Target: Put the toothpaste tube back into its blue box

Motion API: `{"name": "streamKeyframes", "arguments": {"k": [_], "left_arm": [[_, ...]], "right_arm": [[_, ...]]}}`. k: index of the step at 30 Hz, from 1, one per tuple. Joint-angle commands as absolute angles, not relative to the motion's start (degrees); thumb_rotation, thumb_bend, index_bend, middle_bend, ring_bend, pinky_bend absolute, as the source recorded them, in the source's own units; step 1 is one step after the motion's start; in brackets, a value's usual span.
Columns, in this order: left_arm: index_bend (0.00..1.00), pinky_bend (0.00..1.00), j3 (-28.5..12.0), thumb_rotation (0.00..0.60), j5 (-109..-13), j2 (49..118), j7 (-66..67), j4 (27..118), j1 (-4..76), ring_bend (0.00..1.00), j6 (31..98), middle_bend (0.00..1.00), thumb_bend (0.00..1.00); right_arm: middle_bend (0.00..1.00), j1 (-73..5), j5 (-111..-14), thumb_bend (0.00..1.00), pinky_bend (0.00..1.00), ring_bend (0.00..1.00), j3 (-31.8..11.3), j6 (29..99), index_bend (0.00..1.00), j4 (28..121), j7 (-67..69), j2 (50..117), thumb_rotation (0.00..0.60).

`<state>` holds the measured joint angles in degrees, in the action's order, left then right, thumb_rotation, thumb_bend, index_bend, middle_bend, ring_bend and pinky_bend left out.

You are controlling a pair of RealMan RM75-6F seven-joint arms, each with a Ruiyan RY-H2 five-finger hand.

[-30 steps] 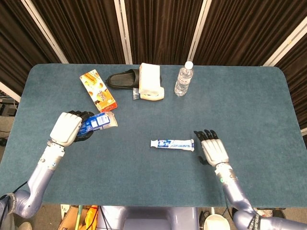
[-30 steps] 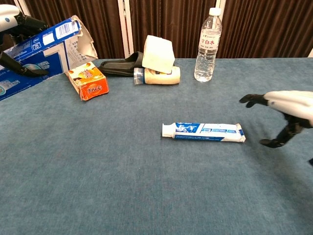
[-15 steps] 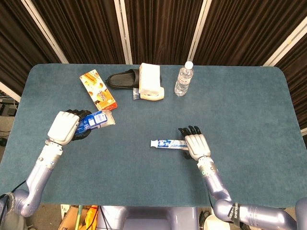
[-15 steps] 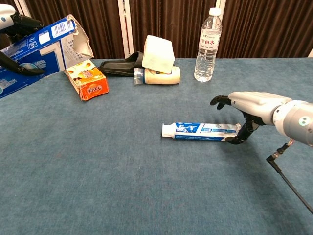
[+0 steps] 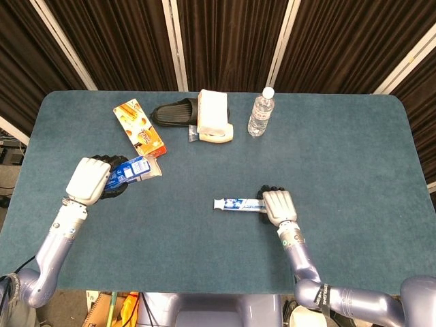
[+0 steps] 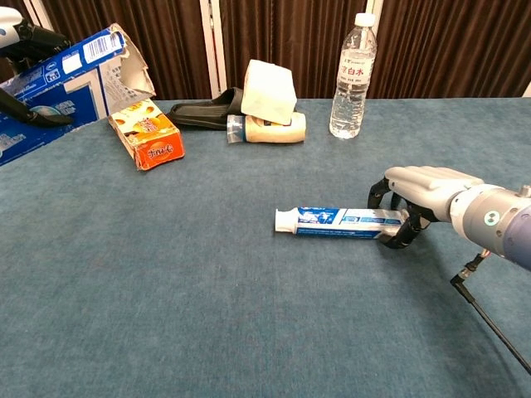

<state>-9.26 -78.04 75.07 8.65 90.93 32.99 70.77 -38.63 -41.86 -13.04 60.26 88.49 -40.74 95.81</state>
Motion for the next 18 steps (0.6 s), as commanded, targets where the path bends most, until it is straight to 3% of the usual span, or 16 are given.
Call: {"name": "streamKeyframes", "arguments": {"k": [1,6,13,18], "left_arm": [[0.38,0.55,-9.2,0.6,-78.2,75.2,8.7,90.8,33.0,0.52,70.7,0.54,0.36],[0.38,0.55,-9.0,0.6,-78.2,75.5,8.6,90.7,32.9,0.52,70.4,0.54,0.36],[0.38,0.55,-8.6,0.6,-77.9,76.1,8.3,91.1,32.9,0.52,69.2,0.54,0.36],[0.38,0.55,-8.5,0.6,-77.8,77.9,8.0,90.4,33.5,0.52,68.0,0.54,0.36]], "right_arm": [[0.75,-38.4,-43.7,0.69,0.71,0.63,-12.7,60.9,0.84,88.9,-39.2,95.9,0.6],[0.8,-37.6,-48.3,0.76,0.73,0.68,-12.2,62.0,0.92,91.7,-36.1,94.1,0.6],[0.8,-36.0,-55.4,0.76,0.73,0.68,-11.6,64.1,0.92,96.4,-32.4,88.3,0.6],[0.8,-35.2,-61.4,0.76,0.73,0.68,-12.2,65.3,0.92,100.2,-30.1,80.3,0.6]]}}
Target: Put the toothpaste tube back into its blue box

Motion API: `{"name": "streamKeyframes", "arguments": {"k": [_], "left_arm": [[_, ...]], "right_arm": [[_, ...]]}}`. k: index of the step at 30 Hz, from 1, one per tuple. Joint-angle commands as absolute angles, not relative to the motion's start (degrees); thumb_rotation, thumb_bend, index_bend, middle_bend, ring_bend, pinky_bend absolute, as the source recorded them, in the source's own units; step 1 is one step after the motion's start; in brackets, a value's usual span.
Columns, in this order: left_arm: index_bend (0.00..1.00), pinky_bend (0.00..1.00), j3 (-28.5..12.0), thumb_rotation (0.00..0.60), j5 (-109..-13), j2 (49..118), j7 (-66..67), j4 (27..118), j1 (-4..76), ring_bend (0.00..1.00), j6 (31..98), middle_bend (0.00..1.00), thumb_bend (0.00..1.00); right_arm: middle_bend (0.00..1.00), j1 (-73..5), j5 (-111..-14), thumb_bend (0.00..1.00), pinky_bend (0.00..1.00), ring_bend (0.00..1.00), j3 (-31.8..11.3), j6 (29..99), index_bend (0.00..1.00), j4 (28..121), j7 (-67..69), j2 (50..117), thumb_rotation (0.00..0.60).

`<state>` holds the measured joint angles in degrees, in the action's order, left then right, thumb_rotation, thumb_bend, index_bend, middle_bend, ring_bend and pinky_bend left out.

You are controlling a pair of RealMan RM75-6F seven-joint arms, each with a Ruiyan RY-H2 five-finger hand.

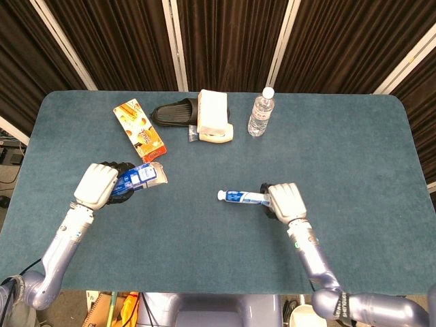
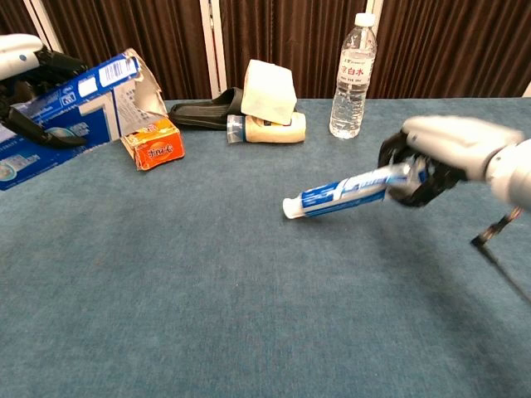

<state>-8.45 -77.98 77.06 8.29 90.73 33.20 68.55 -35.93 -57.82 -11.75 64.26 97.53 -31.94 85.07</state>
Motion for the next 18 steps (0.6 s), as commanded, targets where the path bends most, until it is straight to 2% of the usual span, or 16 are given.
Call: {"name": "streamKeyframes", "arguments": {"k": [1,11,18], "left_arm": [[0.38,0.55,-8.6,0.6,-77.6,78.3,7.7,90.2,33.7,0.52,67.7,0.54,0.36],[0.38,0.55,-9.7,0.6,-77.2,84.0,6.7,86.1,36.6,0.52,64.7,0.54,0.36],[0.37,0.55,-11.1,0.6,-78.7,90.2,4.4,82.0,38.1,0.51,66.3,0.53,0.36]], "right_arm": [[0.8,-35.1,-62.2,0.76,0.73,0.68,-12.5,65.4,0.93,100.8,-29.6,78.9,0.6],[0.82,-33.4,-68.1,0.76,0.73,0.69,-16.6,66.4,0.94,106.0,-21.5,63.7,0.6],[0.82,-33.1,-70.3,0.76,0.73,0.69,-19.3,65.4,0.94,108.8,-15.8,55.8,0.6]]}}
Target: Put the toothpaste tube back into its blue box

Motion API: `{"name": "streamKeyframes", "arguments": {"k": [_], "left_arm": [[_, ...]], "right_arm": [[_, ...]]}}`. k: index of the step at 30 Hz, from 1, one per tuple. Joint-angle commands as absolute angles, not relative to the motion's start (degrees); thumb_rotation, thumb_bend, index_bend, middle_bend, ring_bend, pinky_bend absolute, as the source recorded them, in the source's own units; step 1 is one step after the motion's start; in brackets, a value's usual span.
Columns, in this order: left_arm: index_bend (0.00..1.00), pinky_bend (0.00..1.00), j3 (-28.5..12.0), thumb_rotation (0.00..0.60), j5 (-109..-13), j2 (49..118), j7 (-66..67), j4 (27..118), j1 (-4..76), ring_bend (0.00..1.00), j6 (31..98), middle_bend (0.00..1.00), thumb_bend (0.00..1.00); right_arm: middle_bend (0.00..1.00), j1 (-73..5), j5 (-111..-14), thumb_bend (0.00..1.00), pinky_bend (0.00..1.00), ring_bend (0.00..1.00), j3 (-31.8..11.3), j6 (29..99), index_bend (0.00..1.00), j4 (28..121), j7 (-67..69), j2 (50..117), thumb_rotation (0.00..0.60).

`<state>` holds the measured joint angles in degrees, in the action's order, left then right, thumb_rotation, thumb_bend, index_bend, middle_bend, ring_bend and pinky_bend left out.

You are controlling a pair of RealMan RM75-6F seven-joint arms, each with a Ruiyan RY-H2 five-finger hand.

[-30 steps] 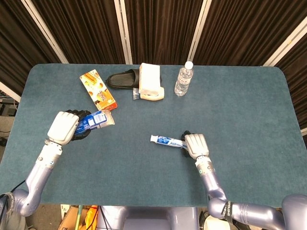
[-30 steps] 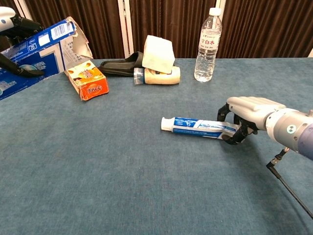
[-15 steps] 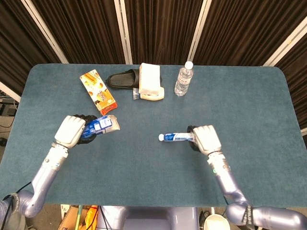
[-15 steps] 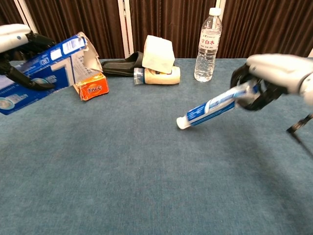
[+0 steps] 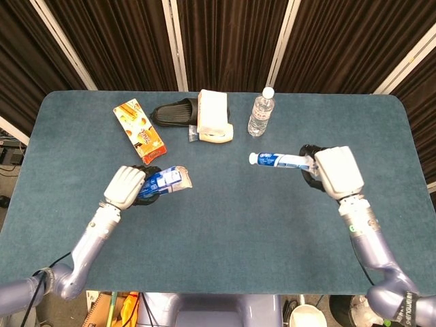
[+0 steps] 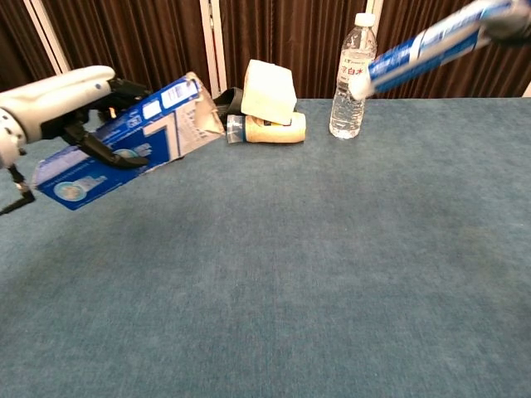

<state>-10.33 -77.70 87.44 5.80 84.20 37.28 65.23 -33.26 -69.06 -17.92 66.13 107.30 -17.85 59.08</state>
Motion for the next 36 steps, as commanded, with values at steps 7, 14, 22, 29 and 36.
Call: {"name": "streamKeyframes", "arguments": {"k": [7,14,22,29,36], "left_arm": [[0.37,0.55,-12.6,0.6,-84.1,98.2,-1.4,74.0,40.3,0.51,71.6,0.52,0.36],[0.34,0.55,-13.6,0.6,-90.0,107.2,-11.6,60.3,43.4,0.5,78.6,0.51,0.36],[0.33,0.55,-16.1,0.6,-89.8,113.1,-18.1,50.2,46.8,0.49,80.1,0.5,0.37],[0.33,0.55,-17.3,0.6,-89.0,115.7,-20.4,47.0,48.9,0.49,80.1,0.5,0.37],[0.33,0.55,-17.1,0.6,-89.1,116.8,-18.8,46.4,50.5,0.49,79.3,0.5,0.37]], "right_arm": [[0.82,-33.4,-71.8,0.76,0.73,0.69,-22.1,63.9,0.94,110.9,-12.4,48.0,0.6],[0.82,-34.0,-72.3,0.76,0.73,0.69,-24.6,62.1,0.94,112.6,-9.2,41.2,0.6],[0.82,-35.1,-73.6,0.76,0.73,0.69,-25.8,59.0,0.94,114.9,-5.5,36.0,0.6],[0.82,-36.0,-75.6,0.76,0.73,0.69,-26.3,56.8,0.94,117.1,-2.9,33.0,0.6],[0.82,-36.7,-77.1,0.76,0.73,0.69,-25.9,56.1,0.94,119.0,-3.1,32.6,0.6]]}}
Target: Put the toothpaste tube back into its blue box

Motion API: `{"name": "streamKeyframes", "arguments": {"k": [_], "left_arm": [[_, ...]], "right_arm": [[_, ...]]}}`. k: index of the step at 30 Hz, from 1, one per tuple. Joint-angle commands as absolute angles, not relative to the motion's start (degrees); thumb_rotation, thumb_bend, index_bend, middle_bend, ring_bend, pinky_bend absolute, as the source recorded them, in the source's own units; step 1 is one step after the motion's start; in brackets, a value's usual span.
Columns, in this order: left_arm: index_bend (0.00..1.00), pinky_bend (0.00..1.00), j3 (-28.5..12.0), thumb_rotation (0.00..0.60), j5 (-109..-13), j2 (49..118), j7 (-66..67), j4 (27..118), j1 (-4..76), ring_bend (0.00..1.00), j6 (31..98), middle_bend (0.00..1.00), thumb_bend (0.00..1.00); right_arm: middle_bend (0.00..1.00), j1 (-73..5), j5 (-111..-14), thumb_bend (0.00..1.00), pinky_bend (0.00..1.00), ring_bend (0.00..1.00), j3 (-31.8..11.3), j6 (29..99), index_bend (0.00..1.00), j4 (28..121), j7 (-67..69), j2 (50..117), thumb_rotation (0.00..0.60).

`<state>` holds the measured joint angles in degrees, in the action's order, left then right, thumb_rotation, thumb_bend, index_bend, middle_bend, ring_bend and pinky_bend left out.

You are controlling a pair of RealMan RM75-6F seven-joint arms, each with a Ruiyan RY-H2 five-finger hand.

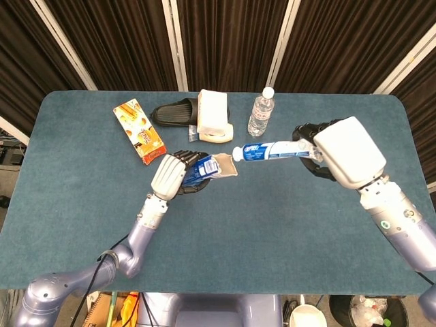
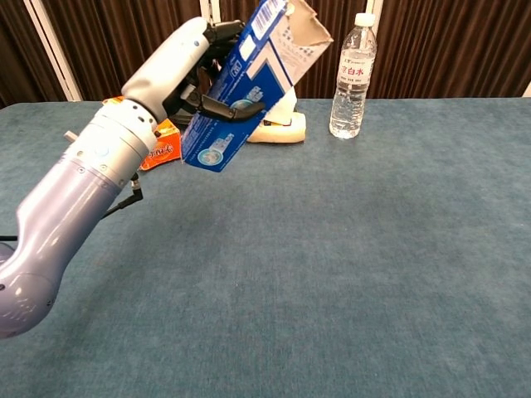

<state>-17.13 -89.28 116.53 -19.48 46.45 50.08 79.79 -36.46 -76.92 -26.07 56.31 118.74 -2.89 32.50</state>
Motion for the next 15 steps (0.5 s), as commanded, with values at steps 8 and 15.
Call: {"name": "streamKeyframes", "arguments": {"k": [8,15], "left_arm": [[0.33,0.55,-17.0,0.6,-89.0,116.7,-16.0,47.4,51.9,0.49,78.2,0.5,0.37],[0.33,0.55,-17.6,0.6,-88.8,116.4,-14.5,50.1,52.8,0.49,78.4,0.5,0.37]], "right_arm": [[0.82,-37.7,-77.3,0.76,0.73,0.69,-25.3,55.9,0.94,119.7,-4.6,33.7,0.6],[0.82,-38.0,-77.4,0.76,0.73,0.69,-24.6,56.1,0.94,120.0,-6.0,34.4,0.6]]}}
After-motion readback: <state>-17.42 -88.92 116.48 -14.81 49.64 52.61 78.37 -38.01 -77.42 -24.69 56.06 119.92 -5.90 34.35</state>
